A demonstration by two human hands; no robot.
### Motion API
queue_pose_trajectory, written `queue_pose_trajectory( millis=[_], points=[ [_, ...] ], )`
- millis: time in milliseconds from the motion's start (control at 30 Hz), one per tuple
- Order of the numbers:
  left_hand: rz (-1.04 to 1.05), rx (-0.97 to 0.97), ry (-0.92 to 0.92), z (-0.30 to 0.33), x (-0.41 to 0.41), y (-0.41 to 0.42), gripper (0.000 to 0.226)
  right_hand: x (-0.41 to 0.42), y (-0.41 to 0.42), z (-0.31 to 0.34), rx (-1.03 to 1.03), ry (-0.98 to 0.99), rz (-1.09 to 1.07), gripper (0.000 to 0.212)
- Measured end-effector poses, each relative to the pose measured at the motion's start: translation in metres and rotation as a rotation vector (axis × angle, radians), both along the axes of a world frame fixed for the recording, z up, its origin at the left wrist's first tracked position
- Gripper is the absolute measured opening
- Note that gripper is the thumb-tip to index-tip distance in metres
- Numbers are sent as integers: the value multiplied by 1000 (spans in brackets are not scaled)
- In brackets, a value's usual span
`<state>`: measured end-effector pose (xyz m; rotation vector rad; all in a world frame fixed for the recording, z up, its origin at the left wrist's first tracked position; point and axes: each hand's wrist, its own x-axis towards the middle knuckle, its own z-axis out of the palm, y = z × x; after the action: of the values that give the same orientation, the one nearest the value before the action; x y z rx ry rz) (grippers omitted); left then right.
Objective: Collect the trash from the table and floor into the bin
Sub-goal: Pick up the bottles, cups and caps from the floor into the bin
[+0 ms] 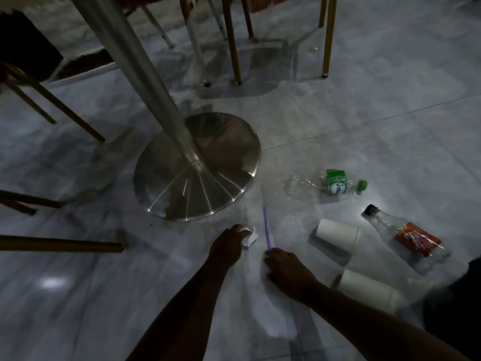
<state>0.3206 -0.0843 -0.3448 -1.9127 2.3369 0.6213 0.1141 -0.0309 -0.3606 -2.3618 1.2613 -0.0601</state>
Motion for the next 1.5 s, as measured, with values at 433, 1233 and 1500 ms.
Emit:
queue_pose_trajectory(
  millis=[433, 1233, 1500],
  points=[
    [158, -226, 62, 15, -14, 58, 50, -29, 28, 13, 16, -58, -504, 16],
    [-512, -126, 375, 310, -273, 73, 44, -257, 197, 248, -485, -524, -1101, 15],
    [-856, -19, 171, 313, -379, 82, 46, -319, 231, 238, -396, -438, -1293, 27]
  ],
)
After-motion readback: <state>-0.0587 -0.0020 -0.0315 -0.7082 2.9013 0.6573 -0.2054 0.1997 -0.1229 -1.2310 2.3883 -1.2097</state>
